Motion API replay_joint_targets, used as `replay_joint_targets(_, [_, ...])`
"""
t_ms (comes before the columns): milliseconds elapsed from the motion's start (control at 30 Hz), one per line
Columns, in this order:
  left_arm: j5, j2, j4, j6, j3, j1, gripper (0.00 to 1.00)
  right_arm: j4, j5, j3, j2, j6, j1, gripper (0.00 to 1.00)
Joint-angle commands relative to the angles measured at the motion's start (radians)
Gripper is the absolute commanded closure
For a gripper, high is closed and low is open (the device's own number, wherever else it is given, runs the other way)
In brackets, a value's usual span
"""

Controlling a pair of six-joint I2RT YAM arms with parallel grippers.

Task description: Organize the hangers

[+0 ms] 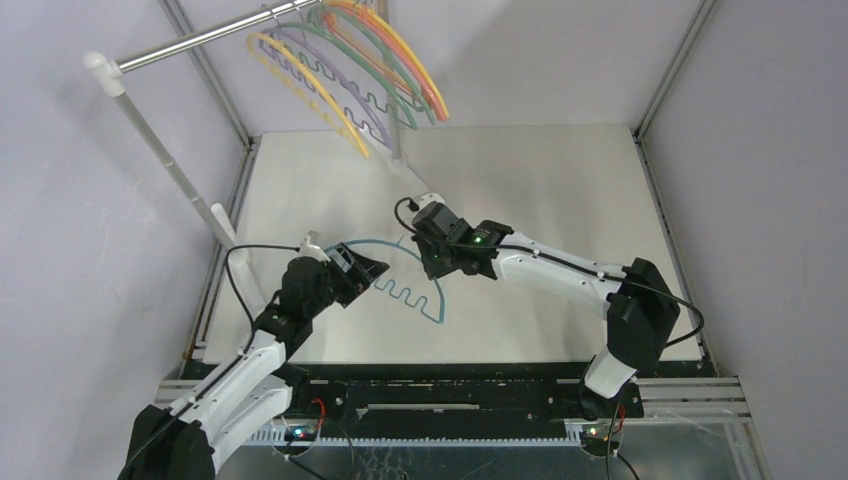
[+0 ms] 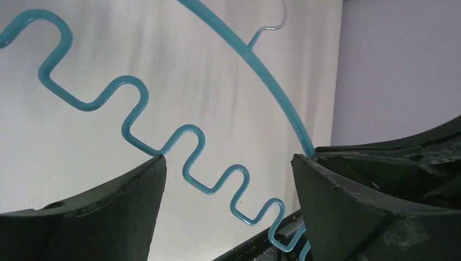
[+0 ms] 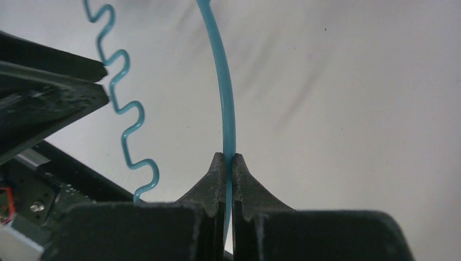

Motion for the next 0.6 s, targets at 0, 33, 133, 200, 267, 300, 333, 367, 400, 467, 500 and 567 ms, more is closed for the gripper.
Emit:
replay_joint_targets(0, [0.010,0.035,0.111,-0.017,-0.009,-0.003,0.10,0.060,-0.109,0.061,-0.076,0.014,-0.023,1.00])
replay_joint_targets(33, [0.010,0.044,0.118,-0.018,-0.008,-0.003,0.10,0.062,-0.123,0.061,-0.079,0.018,-0.029,1.00])
replay_joint_targets(133, [0.008,0.063,0.124,-0.020,-0.003,-0.004,0.10,0.068,-0.142,0.055,-0.083,0.018,-0.043,1.00])
replay_joint_targets(200, [0.006,0.071,0.125,-0.022,-0.002,-0.006,0.10,0.071,-0.149,0.052,-0.080,0.020,-0.050,1.00])
replay_joint_targets(267, [0.007,0.076,0.125,-0.020,0.001,-0.007,0.10,0.078,-0.164,0.049,-0.079,0.022,-0.058,1.00])
replay_joint_targets(300, [0.007,0.079,0.124,-0.020,0.002,-0.007,0.10,0.083,-0.168,0.049,-0.080,0.022,-0.060,1.00])
replay_joint_targets(333, [0.007,0.083,0.125,-0.021,0.003,-0.008,0.10,0.088,-0.170,0.049,-0.079,0.019,-0.061,1.00])
replay_joint_targets(367, [0.009,0.087,0.125,-0.021,0.004,-0.008,0.10,0.093,-0.172,0.050,-0.080,0.017,-0.062,1.00])
replay_joint_targets(400, [0.009,0.090,0.125,-0.021,0.007,-0.009,0.10,0.098,-0.174,0.051,-0.080,0.016,-0.063,1.00])
replay_joint_targets(467, [0.010,0.097,0.124,-0.021,0.011,-0.013,0.10,0.100,-0.174,0.058,-0.075,0.011,-0.069,1.00])
replay_joint_targets(500, [0.011,0.101,0.123,-0.020,0.015,-0.014,0.10,0.100,-0.174,0.063,-0.071,0.008,-0.072,1.00])
replay_joint_targets(567, [0.018,0.102,0.115,-0.021,0.026,-0.017,0.11,0.102,-0.173,0.068,-0.066,0.005,-0.082,1.00])
